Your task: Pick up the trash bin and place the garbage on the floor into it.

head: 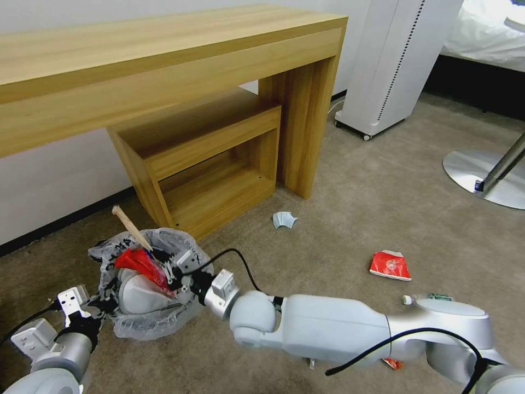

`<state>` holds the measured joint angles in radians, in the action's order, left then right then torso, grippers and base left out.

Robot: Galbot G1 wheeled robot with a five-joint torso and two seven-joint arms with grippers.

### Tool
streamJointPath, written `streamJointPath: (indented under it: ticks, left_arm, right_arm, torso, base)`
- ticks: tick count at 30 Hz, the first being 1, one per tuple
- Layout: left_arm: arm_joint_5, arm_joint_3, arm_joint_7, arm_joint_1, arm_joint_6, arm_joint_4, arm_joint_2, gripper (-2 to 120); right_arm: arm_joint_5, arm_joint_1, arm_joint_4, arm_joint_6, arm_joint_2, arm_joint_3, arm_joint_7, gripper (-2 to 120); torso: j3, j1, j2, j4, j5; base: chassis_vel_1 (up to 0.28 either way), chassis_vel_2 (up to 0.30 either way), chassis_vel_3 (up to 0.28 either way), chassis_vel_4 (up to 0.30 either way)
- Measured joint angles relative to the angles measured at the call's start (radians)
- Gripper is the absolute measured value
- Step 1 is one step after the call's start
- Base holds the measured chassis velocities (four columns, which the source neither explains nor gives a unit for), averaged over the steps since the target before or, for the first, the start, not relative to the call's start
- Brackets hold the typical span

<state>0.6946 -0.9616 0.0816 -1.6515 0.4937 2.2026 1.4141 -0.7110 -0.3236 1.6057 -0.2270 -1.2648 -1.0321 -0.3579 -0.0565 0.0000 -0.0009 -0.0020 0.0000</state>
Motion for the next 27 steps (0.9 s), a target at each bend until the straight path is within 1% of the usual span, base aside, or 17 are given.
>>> streamJointPath:
  ticks: [12, 19, 21, 22, 23, 26, 27]
  left_arm:
    - [0.006, -0.008, 0.002, -0.006, 0.000, 0.016, -0.001, 1]
    - [0.007, -0.009, 0.002, -0.005, 0.001, 0.017, 0.001, 1]
    - [0.007, -0.009, 0.002, -0.004, 0.001, 0.016, 0.001, 1]
    - [0.008, -0.009, 0.003, -0.004, 0.002, 0.015, -0.001, 1]
    - [0.008, -0.009, 0.003, -0.004, 0.002, 0.015, -0.001, 1]
    - [0.011, -0.015, 0.005, -0.004, 0.004, 0.013, -0.007, 1]
    - [0.011, -0.015, 0.005, -0.004, 0.004, 0.013, -0.007, 1]
  right_arm:
    - [0.043, -0.005, -0.022, -0.003, 0.006, -0.025, 0.007, 0]
    - [0.031, -0.006, 0.007, 0.014, 0.015, -0.030, 0.006, 0]
    - [0.026, -0.007, 0.019, 0.017, 0.019, -0.029, 0.006, 8]
    - [0.023, -0.008, 0.029, 0.019, 0.024, -0.027, 0.005, 15]
    - [0.023, -0.008, 0.029, 0.019, 0.024, -0.027, 0.005, 15]
    - [0.018, -0.009, 0.045, 0.021, 0.034, -0.023, 0.005, 30]
    - [0.018, -0.009, 0.045, 0.021, 0.034, -0.023, 0.005, 30]
  torso:
    - [0.000, 0.000, 0.000, 0.0000, 0.0000]
    - [0.000, 0.000, 0.000, 0.0000, 0.0000]
    - [0.000, 0.000, 0.000, 0.0000, 0.0001]
    - [0.000, 0.000, 0.000, 0.0000, 0.0000]
    - [0.000, 0.000, 0.000, 0.0000, 0.0000]
    - [0.000, 0.000, 0.000, 0.0000, 0.0000]
    - [0.000, 0.000, 0.000, 0.0000, 0.0000]
  base:
    - [0.000, 0.000, 0.000, 0.000]
    - [0.000, 0.000, 0.000, 0.000]
    - [0.000, 0.000, 0.000, 0.000]
    - [0.000, 0.000, 0.000, 0.000]
    - [0.000, 0.000, 0.000, 0.000]
    - [0.000, 0.000, 0.000, 0.000]
    - [0.000, 0.000, 0.000, 0.000]
